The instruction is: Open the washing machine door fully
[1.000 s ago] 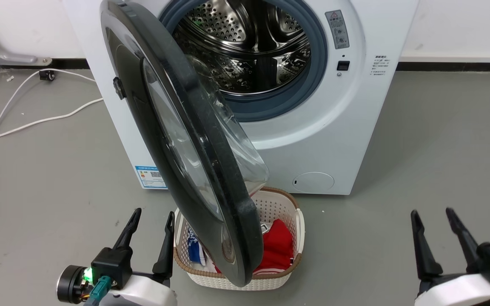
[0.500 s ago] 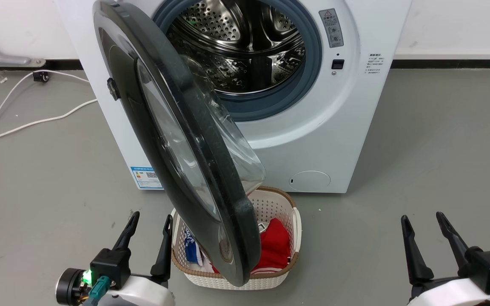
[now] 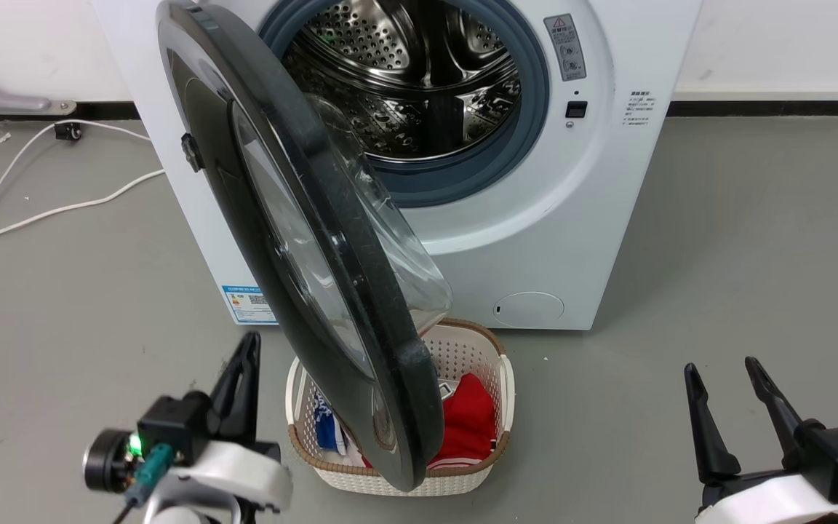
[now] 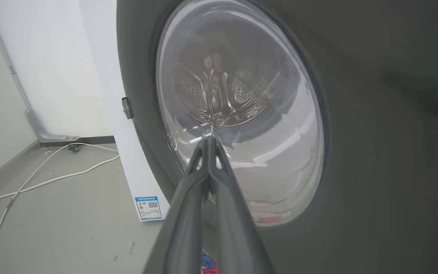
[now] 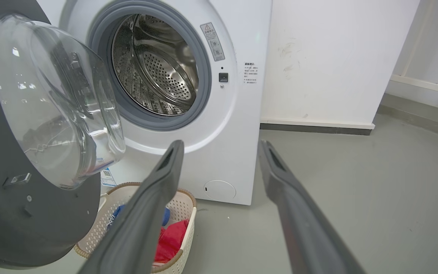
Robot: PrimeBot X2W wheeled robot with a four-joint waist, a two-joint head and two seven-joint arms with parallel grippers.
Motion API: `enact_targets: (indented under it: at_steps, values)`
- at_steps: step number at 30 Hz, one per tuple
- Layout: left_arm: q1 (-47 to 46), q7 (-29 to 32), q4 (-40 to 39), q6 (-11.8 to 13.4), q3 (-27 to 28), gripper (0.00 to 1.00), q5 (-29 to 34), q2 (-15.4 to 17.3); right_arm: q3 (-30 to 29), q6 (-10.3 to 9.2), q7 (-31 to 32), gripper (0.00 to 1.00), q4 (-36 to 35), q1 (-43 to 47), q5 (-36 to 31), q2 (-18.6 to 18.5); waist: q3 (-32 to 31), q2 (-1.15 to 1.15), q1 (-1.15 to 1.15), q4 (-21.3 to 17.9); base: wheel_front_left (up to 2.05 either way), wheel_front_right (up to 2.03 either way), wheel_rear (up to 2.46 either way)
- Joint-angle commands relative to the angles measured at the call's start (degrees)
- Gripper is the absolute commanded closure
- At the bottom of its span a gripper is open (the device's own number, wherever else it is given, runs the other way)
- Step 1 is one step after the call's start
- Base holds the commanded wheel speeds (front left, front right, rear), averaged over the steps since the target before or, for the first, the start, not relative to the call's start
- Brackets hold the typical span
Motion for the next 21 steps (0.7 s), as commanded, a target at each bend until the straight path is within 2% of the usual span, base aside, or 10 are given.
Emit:
enact_targets:
  at_steps: [1, 14, 21]
  values:
    - [-1.5, 0.3, -1.0, 0.5, 0.5, 1.0, -0.1, 0.4, 0.0, -0.01, -0.4, 0.0, -0.2, -0.5, -0.2, 0.2, 0.0, 0.0, 0.0, 0.0, 0.0, 0.0, 0.0]
    - [-11.3, 4.2, -17.3, 3.9, 2.5, 1.0, -0.7, 0.3, -0.8, -0.01, -1.0, 0.0, 0.4, -0.8, -0.8, 0.2, -0.6, 0.0, 0.0, -0.5, 0.0, 0.0, 0.0]
    - [-15.3, 8.5, -28.2, 3.0, -2.1, 1.0, 0.4, -0.6, -0.9, -0.01, -1.1, 0.0, 0.9, -0.1, 0.0, 0.2, -0.7, 0.0, 0.0, -0.6, 0.0, 0.0, 0.0]
